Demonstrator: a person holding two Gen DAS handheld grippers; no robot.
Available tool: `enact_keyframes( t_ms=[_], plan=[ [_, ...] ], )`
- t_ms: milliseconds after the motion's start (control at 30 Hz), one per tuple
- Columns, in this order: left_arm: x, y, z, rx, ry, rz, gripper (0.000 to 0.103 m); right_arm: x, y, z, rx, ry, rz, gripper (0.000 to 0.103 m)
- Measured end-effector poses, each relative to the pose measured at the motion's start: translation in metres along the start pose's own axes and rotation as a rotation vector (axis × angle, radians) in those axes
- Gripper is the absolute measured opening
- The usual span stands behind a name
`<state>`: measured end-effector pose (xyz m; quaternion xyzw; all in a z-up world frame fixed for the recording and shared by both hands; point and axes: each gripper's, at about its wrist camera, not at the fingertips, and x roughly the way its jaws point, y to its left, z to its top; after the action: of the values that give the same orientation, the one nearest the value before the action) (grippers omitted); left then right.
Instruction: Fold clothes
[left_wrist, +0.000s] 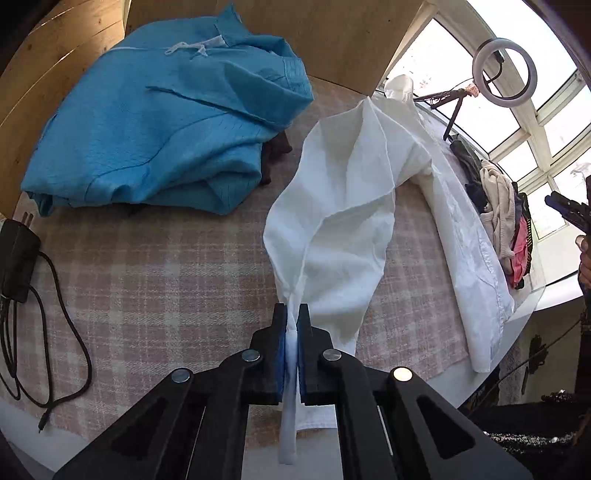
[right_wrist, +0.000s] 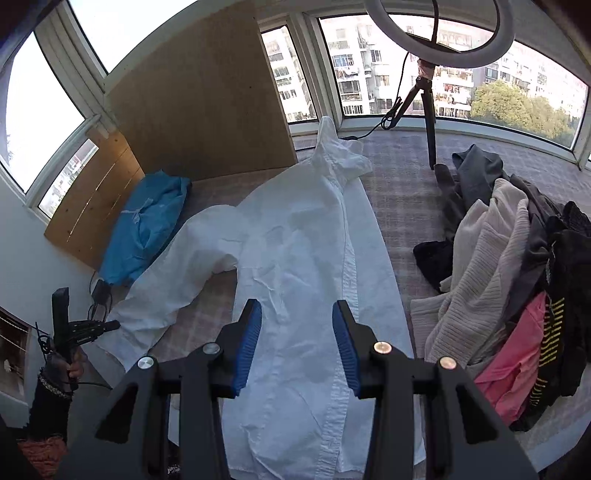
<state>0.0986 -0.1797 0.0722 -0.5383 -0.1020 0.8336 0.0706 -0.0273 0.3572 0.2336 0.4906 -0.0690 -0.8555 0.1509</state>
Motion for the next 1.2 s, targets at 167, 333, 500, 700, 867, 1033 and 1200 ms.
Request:
enact_keyframes(
  t_ms=[167, 333, 500, 700, 867, 1033, 1200],
  plan=[
    [-0.016, 0.045, 0.021, 0.086, -0.009, 0.406, 0.030, -0.003, -0.017, -0.014, 0.066, 0.008, -0.032, 0.039],
    [-0.045, 0.032, 0.016, 0.065, -0.090, 0.451, 0.031, -0.038, -0.038, -0.025, 0.076, -0.006, -0.031, 0.039],
    [-0.061, -0.063, 0.012, 0.113, -0.143, 0.178, 0.031, -0.119, -0.073, 0.007, 0.061, -0.150, 0.134, 0.039],
    [-0.026, -0.232, -0.012, 0.172, -0.101, -0.123, 0.036, -0.168, -0.104, 0.062, -0.079, -0.237, 0.195, 0.045],
    [0.055, -0.384, -0.057, 0.295, 0.051, -0.190, 0.037, -0.052, -0.100, 0.035, -0.310, 0.043, 0.140, 0.028],
    [0.114, -0.444, -0.082, 0.217, 0.169, -0.129, 0.037, 0.054, -0.111, -0.022, -0.355, 0.290, 0.218, 0.023],
    [0.141, -0.466, -0.092, 0.232, 0.170, 0.040, 0.047, 0.096, -0.131, -0.007, -0.284, 0.361, 0.286, 0.030]
  ],
)
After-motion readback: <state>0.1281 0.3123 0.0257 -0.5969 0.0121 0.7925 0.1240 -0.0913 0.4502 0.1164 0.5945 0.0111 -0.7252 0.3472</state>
